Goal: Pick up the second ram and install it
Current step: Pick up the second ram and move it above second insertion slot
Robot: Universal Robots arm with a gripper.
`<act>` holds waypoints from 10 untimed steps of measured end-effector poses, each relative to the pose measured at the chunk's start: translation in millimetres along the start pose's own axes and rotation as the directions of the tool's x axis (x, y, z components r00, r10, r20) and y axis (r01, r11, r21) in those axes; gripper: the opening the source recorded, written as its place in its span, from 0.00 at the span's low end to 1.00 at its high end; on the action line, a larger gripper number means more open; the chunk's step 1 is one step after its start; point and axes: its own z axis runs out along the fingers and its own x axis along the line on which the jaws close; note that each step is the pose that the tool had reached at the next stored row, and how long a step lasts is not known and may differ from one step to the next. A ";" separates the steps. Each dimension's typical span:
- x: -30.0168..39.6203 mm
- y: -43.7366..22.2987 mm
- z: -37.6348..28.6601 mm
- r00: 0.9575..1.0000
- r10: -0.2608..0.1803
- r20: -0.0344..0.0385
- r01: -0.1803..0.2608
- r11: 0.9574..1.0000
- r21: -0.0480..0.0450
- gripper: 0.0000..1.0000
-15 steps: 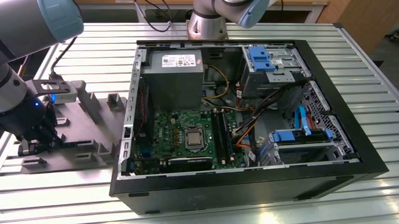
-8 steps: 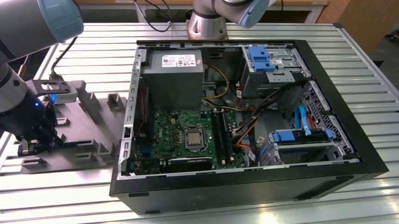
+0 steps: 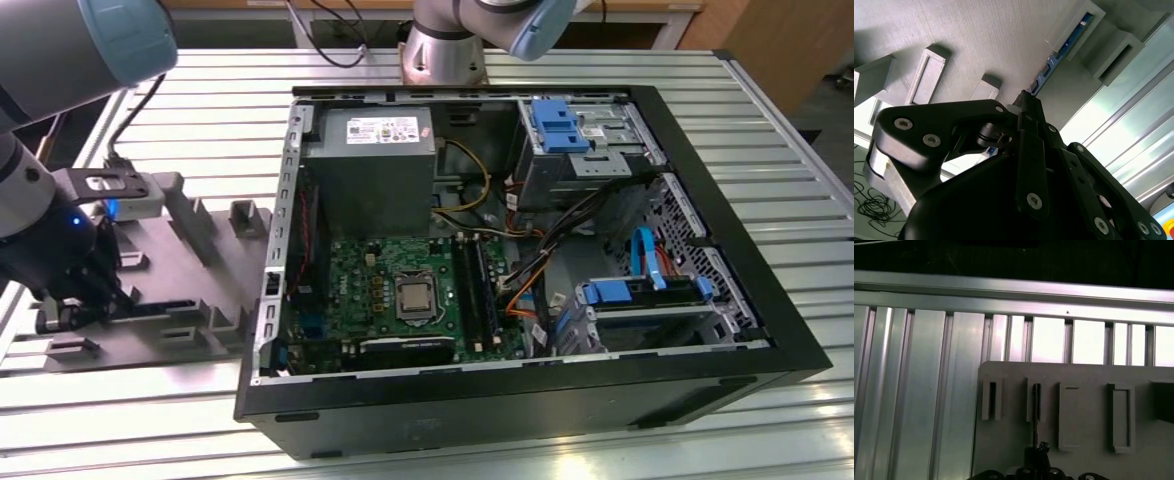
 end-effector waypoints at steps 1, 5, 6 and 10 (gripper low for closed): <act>0.0 0.0 -0.9 1.000 0.000 0.000 0.000 1.000 0.000 0.12; -0.1 0.0 -1.2 1.000 0.000 0.000 0.000 1.000 0.000 0.12; 0.0 0.0 -1.3 1.000 0.000 0.000 0.000 1.000 0.000 0.12; -0.1 0.0 -1.4 1.000 0.015 0.000 -0.015 1.000 0.000 0.12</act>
